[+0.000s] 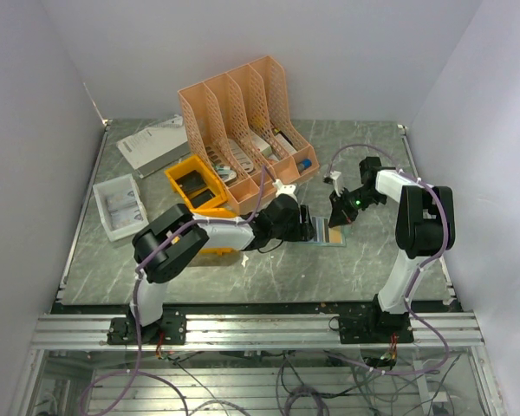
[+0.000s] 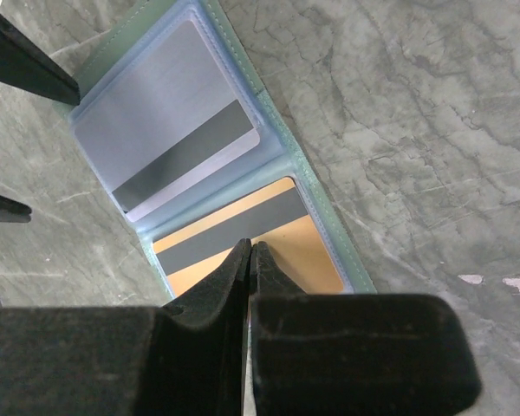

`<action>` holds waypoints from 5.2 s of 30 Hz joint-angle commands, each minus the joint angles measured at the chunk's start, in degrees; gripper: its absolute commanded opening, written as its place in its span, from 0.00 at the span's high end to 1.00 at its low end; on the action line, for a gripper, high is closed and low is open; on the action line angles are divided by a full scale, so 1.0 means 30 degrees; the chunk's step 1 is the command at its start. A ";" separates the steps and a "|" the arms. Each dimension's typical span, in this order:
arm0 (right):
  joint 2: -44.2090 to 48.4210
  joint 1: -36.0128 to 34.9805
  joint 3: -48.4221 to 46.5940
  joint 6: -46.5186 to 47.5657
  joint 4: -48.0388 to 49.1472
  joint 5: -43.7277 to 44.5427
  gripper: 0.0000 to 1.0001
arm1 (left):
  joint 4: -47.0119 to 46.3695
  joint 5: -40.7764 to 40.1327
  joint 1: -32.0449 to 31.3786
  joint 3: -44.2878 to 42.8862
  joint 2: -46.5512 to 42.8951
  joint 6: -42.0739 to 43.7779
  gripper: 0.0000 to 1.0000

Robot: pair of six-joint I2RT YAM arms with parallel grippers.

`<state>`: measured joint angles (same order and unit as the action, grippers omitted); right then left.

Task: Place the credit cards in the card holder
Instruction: Open the card holder at the center of the board.

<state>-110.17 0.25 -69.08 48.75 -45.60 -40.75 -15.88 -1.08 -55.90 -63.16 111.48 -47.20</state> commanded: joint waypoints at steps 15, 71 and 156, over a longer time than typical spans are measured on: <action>-0.0713 -0.0120 -0.0010 0.0311 0.0522 0.1520 1.00 | 0.3116 -0.0597 0.0176 -0.2614 0.1370 0.0386 0.31; -0.0703 -0.0217 -0.0094 0.0410 0.0367 0.1555 1.00 | 0.0471 0.1619 -0.0054 -0.3088 0.0898 0.0289 0.53; -0.1419 0.0631 -0.1257 0.1507 -0.2373 -0.3881 1.00 | -0.2103 0.2093 -0.0155 -0.2836 0.2584 -0.0823 0.31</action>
<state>-113.32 2.20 -71.48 52.80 -52.16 -51.90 -18.72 3.88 -56.80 -73.28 120.07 -48.97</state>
